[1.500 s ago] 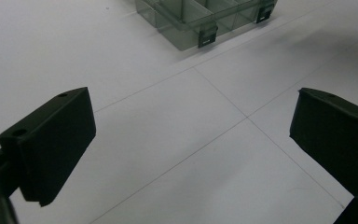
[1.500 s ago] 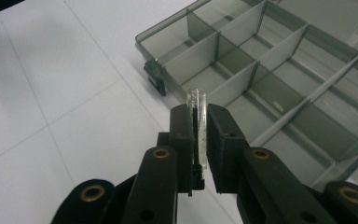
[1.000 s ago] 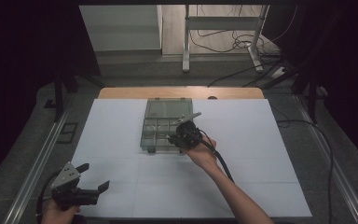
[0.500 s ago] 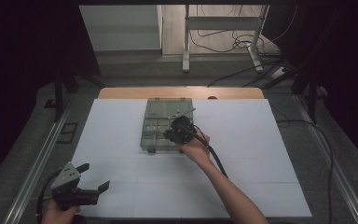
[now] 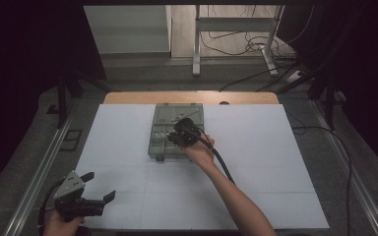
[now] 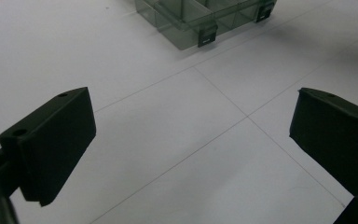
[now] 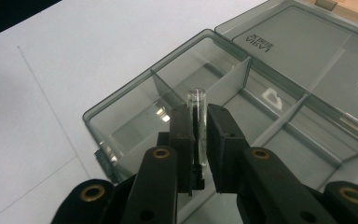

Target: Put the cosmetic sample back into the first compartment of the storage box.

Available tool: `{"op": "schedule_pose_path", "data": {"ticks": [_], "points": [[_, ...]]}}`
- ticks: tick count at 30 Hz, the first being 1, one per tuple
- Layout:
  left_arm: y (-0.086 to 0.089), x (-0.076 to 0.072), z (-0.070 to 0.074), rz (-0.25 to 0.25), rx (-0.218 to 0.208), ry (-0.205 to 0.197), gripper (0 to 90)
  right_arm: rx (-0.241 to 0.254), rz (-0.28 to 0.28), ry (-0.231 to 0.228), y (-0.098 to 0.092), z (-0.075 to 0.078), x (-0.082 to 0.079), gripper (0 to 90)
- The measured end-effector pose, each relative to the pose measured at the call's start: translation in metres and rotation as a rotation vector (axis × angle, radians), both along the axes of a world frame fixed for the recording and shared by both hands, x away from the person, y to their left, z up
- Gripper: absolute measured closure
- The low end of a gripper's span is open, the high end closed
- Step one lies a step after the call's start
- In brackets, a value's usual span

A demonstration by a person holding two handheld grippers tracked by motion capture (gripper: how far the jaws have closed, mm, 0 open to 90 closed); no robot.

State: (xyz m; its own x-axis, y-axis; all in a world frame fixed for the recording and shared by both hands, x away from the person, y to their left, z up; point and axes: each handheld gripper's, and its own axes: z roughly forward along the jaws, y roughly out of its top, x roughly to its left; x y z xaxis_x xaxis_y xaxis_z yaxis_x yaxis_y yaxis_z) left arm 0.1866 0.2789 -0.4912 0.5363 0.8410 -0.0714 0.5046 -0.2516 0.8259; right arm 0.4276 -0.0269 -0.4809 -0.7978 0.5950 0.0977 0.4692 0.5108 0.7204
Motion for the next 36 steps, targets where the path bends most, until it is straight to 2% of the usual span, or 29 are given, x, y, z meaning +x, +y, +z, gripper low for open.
{"op": "schedule_pose_path", "data": {"ticks": [16,36], "points": [[0.0,0.0,0.0,-0.002,0.001,0.001,0.9,0.009,-0.027,-0.01,0.015,-0.005,0.017,80.8],[0.001,0.0,0.0,-0.003,-0.003,0.001,0.9,0.013,-0.025,-0.025,0.044,-0.008,0.032,80.8]]}}
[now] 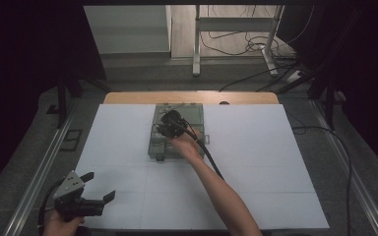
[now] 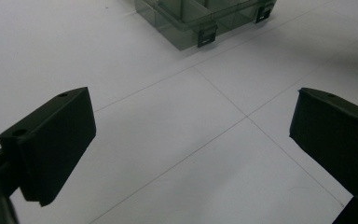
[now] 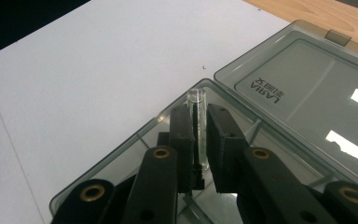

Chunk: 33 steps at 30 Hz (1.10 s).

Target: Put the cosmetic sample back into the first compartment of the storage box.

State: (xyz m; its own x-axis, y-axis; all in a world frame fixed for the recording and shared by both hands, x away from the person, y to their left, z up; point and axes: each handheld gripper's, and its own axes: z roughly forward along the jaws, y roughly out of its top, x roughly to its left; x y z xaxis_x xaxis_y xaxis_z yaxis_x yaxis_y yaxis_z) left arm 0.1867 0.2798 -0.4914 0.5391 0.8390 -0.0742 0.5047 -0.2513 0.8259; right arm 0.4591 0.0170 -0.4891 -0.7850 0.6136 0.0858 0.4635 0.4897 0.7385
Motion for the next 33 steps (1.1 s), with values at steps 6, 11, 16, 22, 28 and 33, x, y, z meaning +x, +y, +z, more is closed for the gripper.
{"op": "schedule_pose_path", "data": {"ticks": [6,11,16,22,28,33], "points": [[0.0,0.0,0.0,-0.001,0.0,-0.001,0.9,0.0,-0.002,-0.002,0.007,-0.002,0.003,80.8],[0.0,0.0,0.0,-0.002,0.0,-0.001,0.9,-0.006,-0.006,0.001,0.011,-0.004,0.005,80.6],[0.0,0.0,0.0,-0.002,0.001,-0.001,0.9,-0.021,-0.008,0.003,0.014,-0.009,0.006,80.5],[0.0,0.0,0.0,-0.002,0.002,-0.002,0.9,-0.044,-0.009,0.006,0.014,-0.012,0.006,80.1],[0.0,-0.001,0.0,-0.002,0.004,-0.003,0.9,-0.055,-0.013,0.012,0.014,-0.012,0.004,74.5],[-0.001,-0.001,0.0,-0.003,0.005,-0.004,0.9,-0.056,-0.009,0.004,0.011,-0.008,0.001,71.6]]}}
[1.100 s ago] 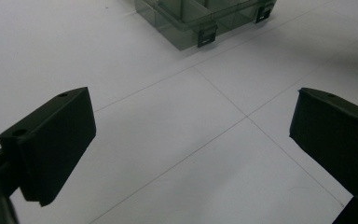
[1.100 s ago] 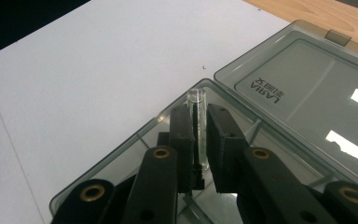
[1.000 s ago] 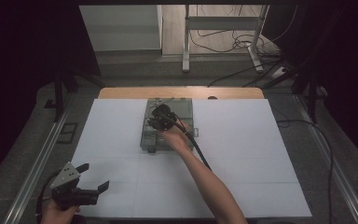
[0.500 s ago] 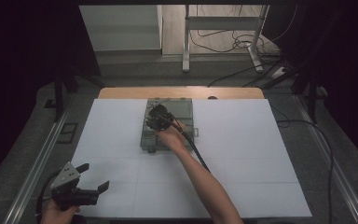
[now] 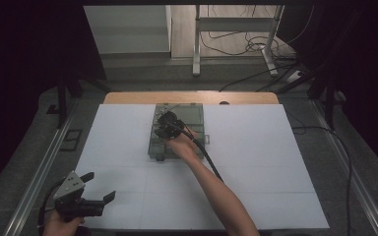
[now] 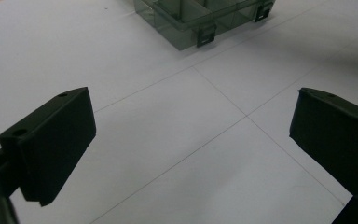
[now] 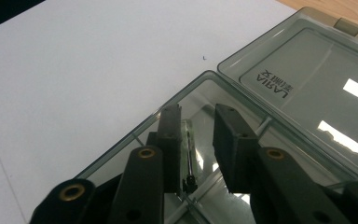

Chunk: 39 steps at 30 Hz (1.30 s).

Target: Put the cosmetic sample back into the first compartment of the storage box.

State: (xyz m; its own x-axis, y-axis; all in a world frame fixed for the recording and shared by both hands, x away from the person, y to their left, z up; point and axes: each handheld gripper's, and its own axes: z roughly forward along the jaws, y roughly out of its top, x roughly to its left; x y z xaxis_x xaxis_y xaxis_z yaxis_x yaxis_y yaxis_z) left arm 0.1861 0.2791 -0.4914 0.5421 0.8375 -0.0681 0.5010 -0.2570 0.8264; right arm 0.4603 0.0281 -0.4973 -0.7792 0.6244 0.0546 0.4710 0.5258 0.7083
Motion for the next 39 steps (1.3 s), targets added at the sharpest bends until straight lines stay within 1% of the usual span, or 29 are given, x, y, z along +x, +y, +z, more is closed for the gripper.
{"op": "schedule_pose_path", "data": {"ticks": [11,16,17,20,22,25,29,35,36,37,39], "points": [[0.0,0.0,0.0,0.004,-0.001,0.003,0.8,-0.005,0.02,-0.004,-0.006,0.009,-0.009,64.5],[0.001,0.001,0.0,0.007,-0.004,0.004,0.8,-0.005,0.035,-0.015,-0.009,0.014,-0.015,60.8],[0.001,0.001,0.0,0.007,-0.004,0.004,0.8,-0.011,0.038,-0.027,-0.01,0.016,-0.017,58.9],[0.001,0.0,0.0,0.005,-0.003,0.004,0.8,-0.01,0.041,-0.028,-0.011,0.019,-0.02,57.5],[0.001,0.0,0.0,0.005,-0.004,0.004,0.8,-0.006,0.051,-0.024,-0.013,0.02,-0.022,55.5],[0.001,0.0,0.0,0.004,-0.006,0.003,0.8,-0.016,0.061,-0.012,-0.016,0.023,-0.028,51.6],[0.001,0.0,0.0,0.003,-0.006,0.002,0.8,-0.024,0.066,-0.005,-0.019,0.026,-0.032,49.9],[0.0,0.0,0.0,0.002,-0.001,0.001,0.7,-0.035,0.087,-0.003,-0.025,0.03,-0.041,45.1],[0.0,0.0,0.0,0.001,0.0,0.001,0.7,-0.034,0.093,-0.002,-0.027,0.03,-0.042,44.0],[0.0,0.0,0.0,0.0,0.0,0.0,0.7,-0.033,0.095,0.004,-0.029,0.03,-0.045,40.9],[0.0,0.0,0.0,-0.003,-0.001,0.0,0.7,-0.036,0.101,0.003,-0.031,0.031,-0.046,39.4]]}}
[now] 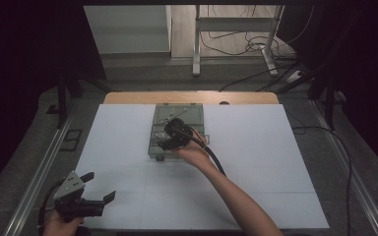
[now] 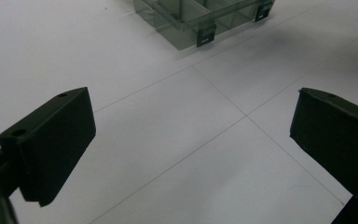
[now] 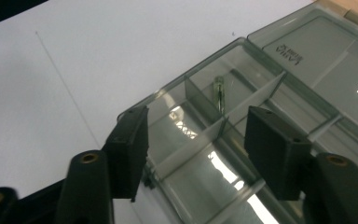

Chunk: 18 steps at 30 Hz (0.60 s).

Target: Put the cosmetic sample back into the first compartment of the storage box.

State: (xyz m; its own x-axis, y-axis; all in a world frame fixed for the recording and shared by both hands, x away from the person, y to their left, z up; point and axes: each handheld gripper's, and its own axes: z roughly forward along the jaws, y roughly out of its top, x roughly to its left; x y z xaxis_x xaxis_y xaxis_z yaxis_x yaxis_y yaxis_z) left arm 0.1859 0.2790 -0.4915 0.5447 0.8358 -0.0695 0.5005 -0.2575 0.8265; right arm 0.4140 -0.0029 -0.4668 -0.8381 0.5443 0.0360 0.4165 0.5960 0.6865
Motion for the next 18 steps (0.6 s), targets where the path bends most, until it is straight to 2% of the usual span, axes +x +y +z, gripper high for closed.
{"op": "schedule_pose_path", "data": {"ticks": [5,18], "points": [[0.0,0.0,0.0,-0.009,-0.001,0.0,0.4,-0.024,0.026,0.034,-0.007,-0.001,-0.007,33.6],[0.001,0.0,0.0,-0.018,-0.008,-0.001,0.0,0.015,0.043,0.087,-0.031,-0.004,-0.019,24.6]]}}
